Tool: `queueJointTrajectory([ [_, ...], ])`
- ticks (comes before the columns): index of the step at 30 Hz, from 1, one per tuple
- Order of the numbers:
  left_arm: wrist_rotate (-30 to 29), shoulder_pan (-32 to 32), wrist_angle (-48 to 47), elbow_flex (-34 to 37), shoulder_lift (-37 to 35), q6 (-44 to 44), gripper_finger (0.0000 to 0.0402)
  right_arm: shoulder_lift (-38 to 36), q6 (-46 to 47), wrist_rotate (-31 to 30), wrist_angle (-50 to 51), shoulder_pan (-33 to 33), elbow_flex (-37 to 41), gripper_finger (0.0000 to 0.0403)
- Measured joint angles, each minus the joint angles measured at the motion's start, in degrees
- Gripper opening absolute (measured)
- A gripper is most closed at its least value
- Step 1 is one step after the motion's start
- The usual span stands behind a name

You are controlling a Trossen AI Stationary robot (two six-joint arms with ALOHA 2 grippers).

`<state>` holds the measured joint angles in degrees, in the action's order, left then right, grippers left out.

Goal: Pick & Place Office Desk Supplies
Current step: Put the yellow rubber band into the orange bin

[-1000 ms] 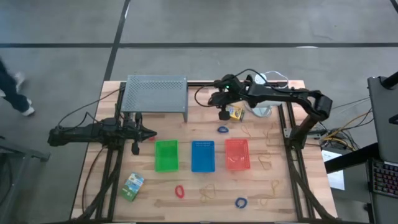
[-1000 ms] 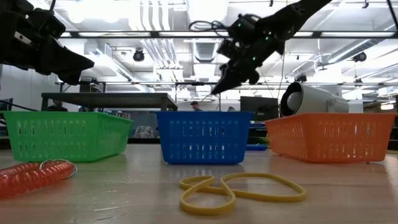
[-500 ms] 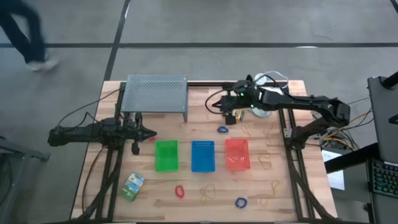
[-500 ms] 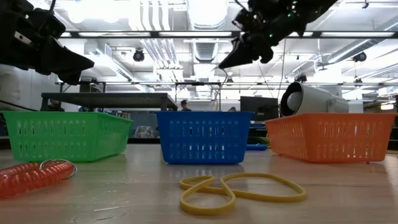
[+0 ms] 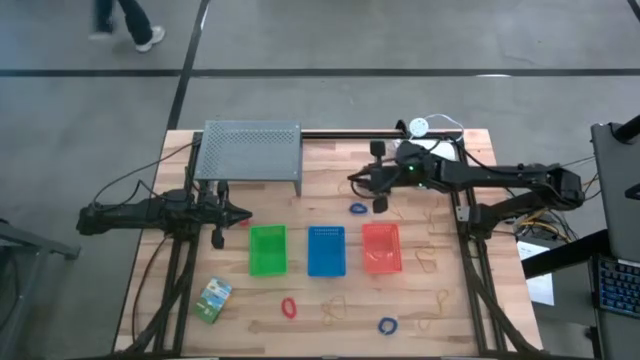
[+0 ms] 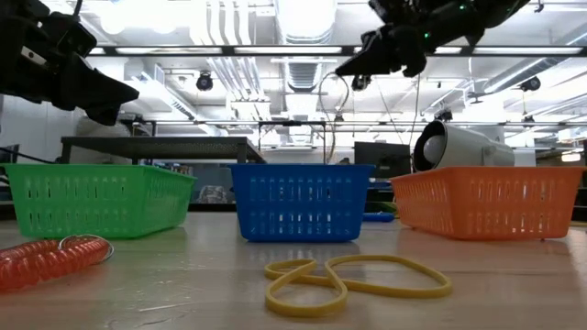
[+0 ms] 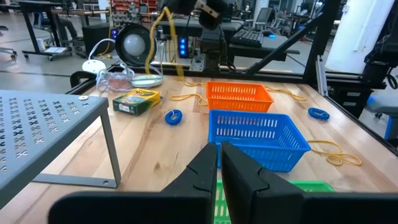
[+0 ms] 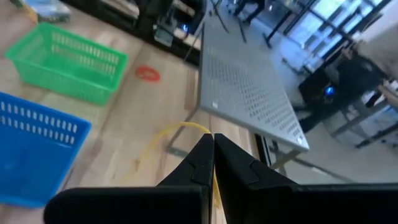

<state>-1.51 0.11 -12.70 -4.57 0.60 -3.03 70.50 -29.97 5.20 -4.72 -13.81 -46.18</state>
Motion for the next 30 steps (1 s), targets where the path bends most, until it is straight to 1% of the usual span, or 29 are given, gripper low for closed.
queueJointTrajectory([
  [4, 0.0, 0.0, 0.0, 0.0, 0.0, 0.0, 0.0028, -2.2, 1.0, 0.0, -1.3, 1.3, 1.6, 0.0008],
  [11, 0.0, 0.0, 0.0, 0.0, 0.0, 0.0, 0.0028, -5.2, 1.7, -0.5, -0.1, 4.1, 2.2, 0.0008],
  [17, 0.0, 0.0, 0.0, 0.0, 0.0, 0.0, 0.0028, -8.8, 4.7, -0.4, 5.4, 7.2, 2.1, 0.0008],
  [23, 0.0, 0.0, 0.0, 0.0, 0.0, 0.0, 0.0028, -12.4, 8.2, -0.2, 11.6, 11.6, 2.1, 0.0008],
  [30, 0.0, 0.0, 0.0, 0.0, 0.0, 0.0, 0.0028, -16.2, 16.0, -0.7, 18.1, 15.2, 2.1, 0.0008],
])
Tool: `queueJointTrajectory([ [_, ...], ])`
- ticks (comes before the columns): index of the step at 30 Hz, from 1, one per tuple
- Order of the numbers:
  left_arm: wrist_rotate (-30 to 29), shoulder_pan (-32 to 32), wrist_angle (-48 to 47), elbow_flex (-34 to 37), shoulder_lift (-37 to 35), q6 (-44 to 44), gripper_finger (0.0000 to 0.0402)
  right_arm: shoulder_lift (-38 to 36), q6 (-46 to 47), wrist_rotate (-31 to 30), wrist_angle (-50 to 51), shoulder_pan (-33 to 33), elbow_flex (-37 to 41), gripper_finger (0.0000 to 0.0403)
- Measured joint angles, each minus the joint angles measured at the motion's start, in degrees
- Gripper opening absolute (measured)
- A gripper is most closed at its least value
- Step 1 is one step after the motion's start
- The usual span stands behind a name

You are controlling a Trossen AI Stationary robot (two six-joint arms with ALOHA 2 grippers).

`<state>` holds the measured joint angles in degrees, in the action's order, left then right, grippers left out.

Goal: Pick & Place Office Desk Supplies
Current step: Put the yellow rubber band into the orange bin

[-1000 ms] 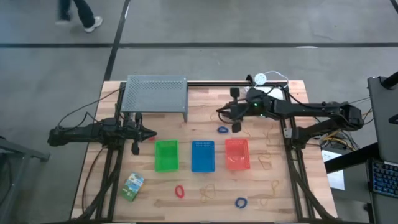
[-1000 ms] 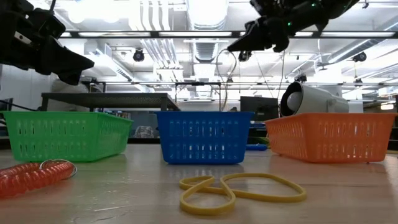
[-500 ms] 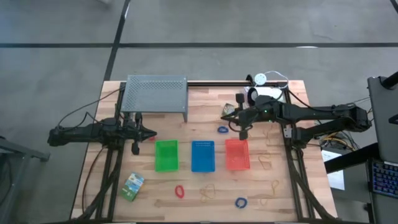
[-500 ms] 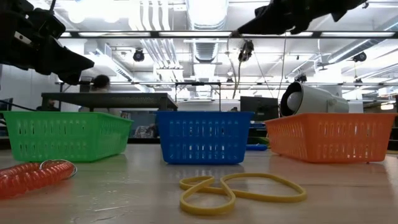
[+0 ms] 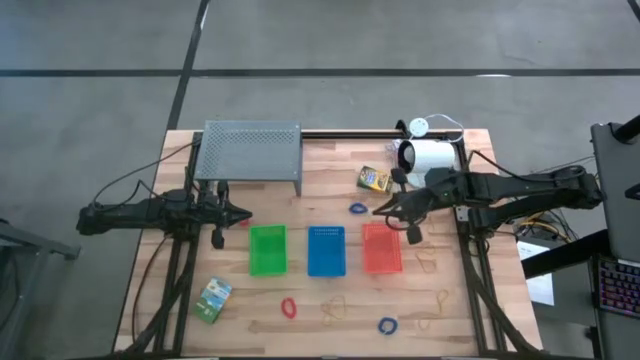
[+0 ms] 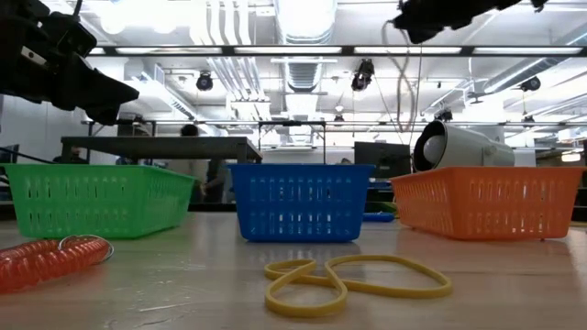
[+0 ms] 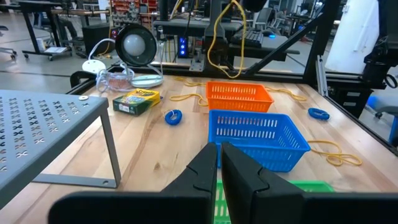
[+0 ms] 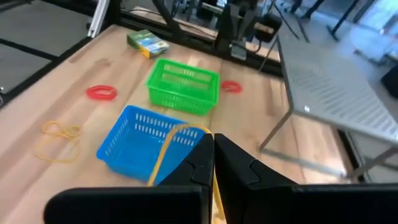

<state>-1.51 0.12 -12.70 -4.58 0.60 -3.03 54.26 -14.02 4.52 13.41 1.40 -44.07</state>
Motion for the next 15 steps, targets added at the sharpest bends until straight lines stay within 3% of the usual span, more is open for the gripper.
queueJointTrajectory([
  [15, 0.0, 0.0, 0.0, 0.0, 0.0, 0.0, 0.0028, 0.5, 12.4, -1.1, 10.4, 0.2, 3.2, 0.0008],
])
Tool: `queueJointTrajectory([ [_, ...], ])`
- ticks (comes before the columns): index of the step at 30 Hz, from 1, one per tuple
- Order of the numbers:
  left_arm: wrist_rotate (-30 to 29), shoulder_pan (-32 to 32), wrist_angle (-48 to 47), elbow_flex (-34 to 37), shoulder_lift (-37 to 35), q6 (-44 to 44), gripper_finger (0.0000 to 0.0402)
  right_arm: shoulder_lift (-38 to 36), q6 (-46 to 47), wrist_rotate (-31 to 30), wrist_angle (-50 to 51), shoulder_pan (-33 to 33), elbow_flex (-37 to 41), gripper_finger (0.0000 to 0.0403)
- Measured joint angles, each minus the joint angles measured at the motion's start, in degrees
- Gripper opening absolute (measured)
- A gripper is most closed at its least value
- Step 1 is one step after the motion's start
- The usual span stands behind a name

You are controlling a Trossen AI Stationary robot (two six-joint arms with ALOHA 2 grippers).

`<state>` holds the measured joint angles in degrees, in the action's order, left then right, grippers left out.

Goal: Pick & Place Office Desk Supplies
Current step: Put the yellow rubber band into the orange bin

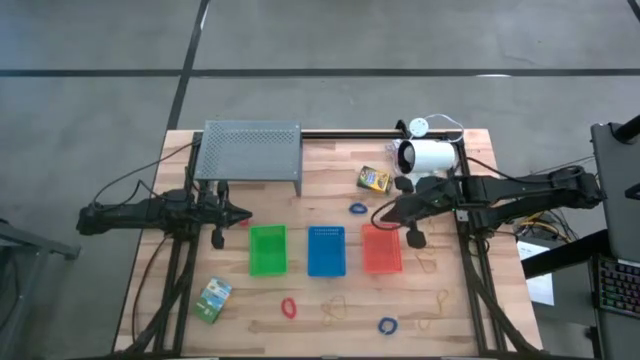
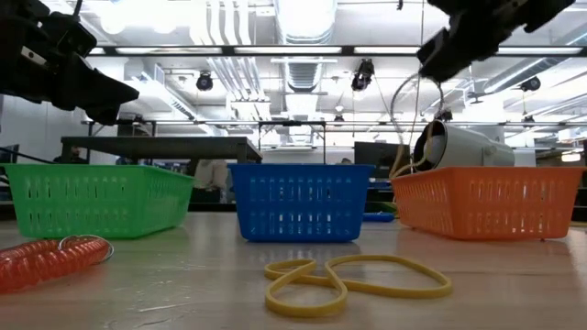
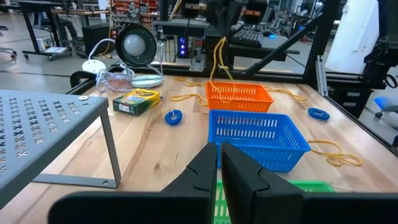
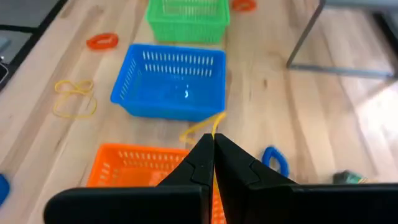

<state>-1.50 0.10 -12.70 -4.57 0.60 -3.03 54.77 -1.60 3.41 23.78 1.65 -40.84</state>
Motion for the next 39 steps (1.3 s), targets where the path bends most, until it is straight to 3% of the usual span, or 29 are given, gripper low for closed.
queueJointTrajectory([
  [12, 0.0, 0.0, 0.0, 0.0, 0.0, 0.0, 0.0028, -7.7, -2.5, 0.9, -2.2, 1.8, 1.9, 0.0008],
  [20, 0.0, 0.0, 0.0, 0.0, 0.0, 0.0, 0.0028, -10.9, 0.5, 1.1, 2.6, 2.3, 2.0, 0.0008],
  [28, 0.0, 0.0, 0.0, 0.0, 0.0, 0.0, 0.0028, -8.7, 4.3, 5.6, 5.1, 3.5, 2.9, 0.0008],
  [39, 0.0, 0.0, 0.0, 0.0, 0.0, 0.0, 0.0028, -2.1, 7.9, 5.7, 5.4, 4.1, 4.6, 0.0008],
])
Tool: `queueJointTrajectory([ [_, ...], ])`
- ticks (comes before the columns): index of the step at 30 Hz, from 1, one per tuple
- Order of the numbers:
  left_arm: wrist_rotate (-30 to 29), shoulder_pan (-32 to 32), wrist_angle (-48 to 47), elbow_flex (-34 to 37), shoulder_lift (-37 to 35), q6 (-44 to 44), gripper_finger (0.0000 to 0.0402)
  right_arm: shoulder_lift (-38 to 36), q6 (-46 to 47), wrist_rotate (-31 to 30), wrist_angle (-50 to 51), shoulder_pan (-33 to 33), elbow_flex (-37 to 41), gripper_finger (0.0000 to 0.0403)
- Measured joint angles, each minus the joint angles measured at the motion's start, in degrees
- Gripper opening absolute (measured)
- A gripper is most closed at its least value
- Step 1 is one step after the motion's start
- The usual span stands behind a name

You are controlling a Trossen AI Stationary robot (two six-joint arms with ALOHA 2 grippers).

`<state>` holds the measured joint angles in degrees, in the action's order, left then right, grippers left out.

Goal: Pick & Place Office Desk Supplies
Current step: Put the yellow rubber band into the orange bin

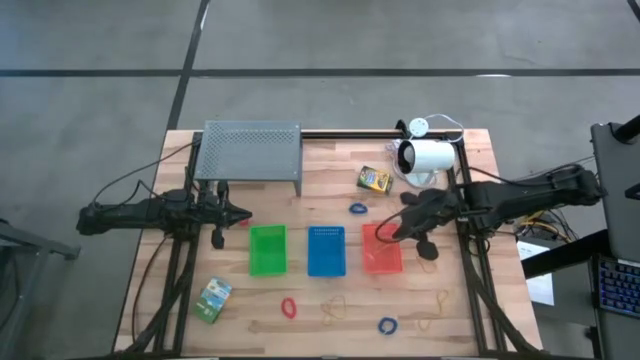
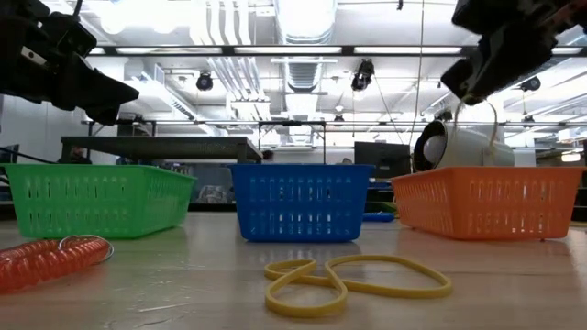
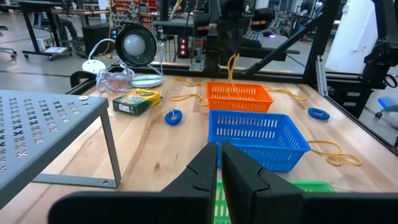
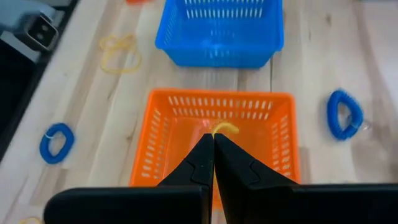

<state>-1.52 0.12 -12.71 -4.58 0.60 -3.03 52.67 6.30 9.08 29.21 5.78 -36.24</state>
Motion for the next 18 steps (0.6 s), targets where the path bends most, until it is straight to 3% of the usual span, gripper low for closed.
queueJointTrajectory([
  [18, 0.0, 0.0, 0.0, 0.0, 0.0, 0.0, 0.0028, 17.4, 5.8, -2.0, -3.3, 0.0, 0.1, 0.0008],
])
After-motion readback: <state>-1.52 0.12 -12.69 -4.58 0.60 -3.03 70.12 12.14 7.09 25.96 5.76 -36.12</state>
